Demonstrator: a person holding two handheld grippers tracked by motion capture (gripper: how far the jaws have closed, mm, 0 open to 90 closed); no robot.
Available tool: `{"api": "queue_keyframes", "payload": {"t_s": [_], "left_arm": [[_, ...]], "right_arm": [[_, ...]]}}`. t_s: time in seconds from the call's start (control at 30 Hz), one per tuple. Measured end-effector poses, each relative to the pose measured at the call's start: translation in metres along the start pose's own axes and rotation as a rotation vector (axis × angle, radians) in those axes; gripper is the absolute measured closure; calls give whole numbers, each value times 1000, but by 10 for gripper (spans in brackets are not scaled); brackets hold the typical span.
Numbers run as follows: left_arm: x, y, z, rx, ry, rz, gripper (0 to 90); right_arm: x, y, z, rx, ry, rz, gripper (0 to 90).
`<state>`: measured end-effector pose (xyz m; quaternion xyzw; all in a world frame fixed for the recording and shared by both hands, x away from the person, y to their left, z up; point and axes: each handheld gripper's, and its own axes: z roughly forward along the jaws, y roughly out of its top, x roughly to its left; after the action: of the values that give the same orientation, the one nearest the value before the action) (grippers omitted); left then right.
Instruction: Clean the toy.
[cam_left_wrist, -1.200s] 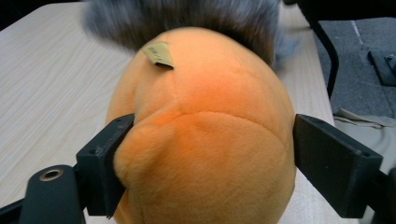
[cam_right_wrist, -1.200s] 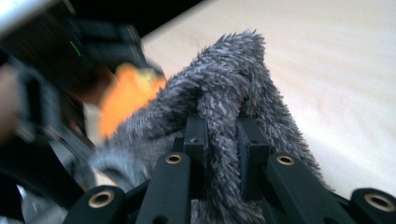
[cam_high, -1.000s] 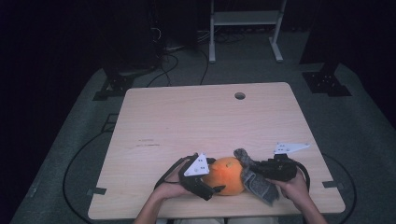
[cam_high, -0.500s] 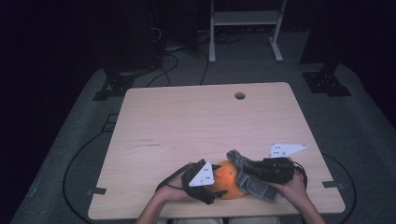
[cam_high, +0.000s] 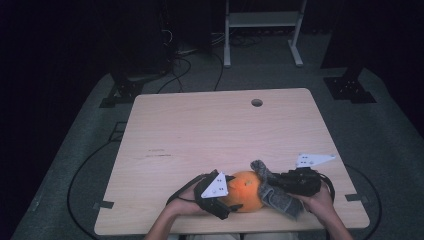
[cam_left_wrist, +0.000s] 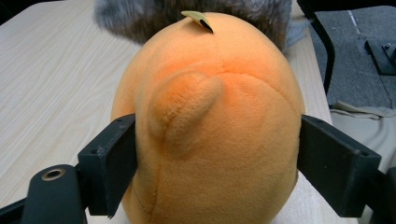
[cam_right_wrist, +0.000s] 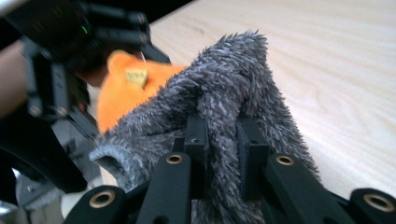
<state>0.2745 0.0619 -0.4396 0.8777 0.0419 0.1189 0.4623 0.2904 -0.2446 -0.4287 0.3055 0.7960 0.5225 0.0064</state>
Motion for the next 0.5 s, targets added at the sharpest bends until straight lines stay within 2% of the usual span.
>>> {"api": "queue_keyframes", "payload": {"t_s": [0.03, 0.1, 0.2, 0.27, 0.33, 0.4, 0.5], "left_arm": [[0, 0, 0, -1, 1, 0, 171], [0, 0, 0, -2, 2, -4, 171], [1, 0, 0, -4, 2, -9, 169], [0, 0, 0, 0, 6, -9, 164], [0, 0, 1, 0, 8, -14, 158], [1, 0, 1, -1, 7, -14, 158], [1, 0, 2, -4, 5, -17, 154]], "right_arm": [[-1, -1, 2, 9, -1, 3, 765], [-6, -4, 2, 2, 15, 40, 764], [-11, -12, 0, 44, -41, 62, 765], [-11, -13, -2, 39, -46, 66, 767], [-5, -7, -3, 7, -51, 37, 767], [7, 3, -4, -47, -29, -9, 767], [16, 10, -2, -92, 0, -34, 765]]}}
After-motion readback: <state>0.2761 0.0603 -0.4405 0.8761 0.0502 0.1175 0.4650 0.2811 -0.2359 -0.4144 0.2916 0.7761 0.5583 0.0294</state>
